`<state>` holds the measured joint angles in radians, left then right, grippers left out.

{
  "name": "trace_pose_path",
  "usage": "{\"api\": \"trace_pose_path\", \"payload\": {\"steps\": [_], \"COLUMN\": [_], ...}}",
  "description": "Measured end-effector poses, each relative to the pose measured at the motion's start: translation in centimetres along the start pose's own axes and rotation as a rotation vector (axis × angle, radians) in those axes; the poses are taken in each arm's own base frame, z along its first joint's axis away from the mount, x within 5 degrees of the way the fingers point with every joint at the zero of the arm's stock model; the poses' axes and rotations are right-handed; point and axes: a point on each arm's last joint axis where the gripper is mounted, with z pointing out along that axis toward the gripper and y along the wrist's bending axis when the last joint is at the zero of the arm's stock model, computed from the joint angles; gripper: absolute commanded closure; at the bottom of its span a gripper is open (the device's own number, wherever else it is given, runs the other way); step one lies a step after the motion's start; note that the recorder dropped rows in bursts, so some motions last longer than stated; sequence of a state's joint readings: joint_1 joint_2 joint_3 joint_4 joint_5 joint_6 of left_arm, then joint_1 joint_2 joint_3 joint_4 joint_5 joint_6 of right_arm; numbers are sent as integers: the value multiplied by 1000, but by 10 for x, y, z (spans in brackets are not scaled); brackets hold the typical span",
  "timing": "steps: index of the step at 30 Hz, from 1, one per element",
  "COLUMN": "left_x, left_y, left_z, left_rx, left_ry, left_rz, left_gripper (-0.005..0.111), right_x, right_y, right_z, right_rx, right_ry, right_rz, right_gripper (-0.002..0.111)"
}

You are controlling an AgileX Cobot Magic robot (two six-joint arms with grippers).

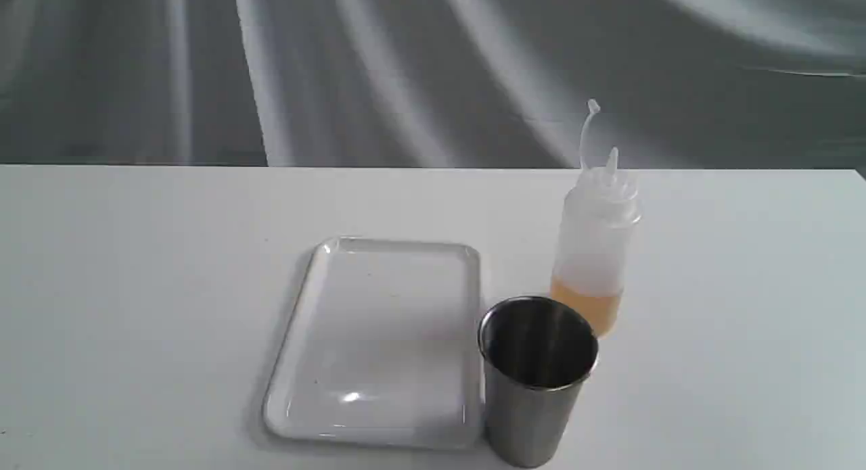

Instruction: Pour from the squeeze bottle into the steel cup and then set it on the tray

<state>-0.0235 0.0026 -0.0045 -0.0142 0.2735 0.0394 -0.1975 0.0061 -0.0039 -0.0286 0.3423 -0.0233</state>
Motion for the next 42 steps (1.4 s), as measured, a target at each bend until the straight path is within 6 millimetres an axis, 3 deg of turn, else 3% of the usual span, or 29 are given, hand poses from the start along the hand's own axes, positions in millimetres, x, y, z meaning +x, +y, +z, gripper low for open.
{"api": "trace_pose_path", "payload": {"steps": [21, 42], "left_x": [0, 0], "left_y": [0, 0], "left_z": [0, 0], "left_rx": [0, 0], "left_ry": [0, 0], "left_rz": [0, 0], "left_gripper": [107, 107], "right_x": [-2, -53], "right_y": [0, -1], "right_z": [0, -17], "right_rx": [1, 14], "right_ry": [-24, -622], "right_rz": [0, 0], "right_gripper": [108, 108]}}
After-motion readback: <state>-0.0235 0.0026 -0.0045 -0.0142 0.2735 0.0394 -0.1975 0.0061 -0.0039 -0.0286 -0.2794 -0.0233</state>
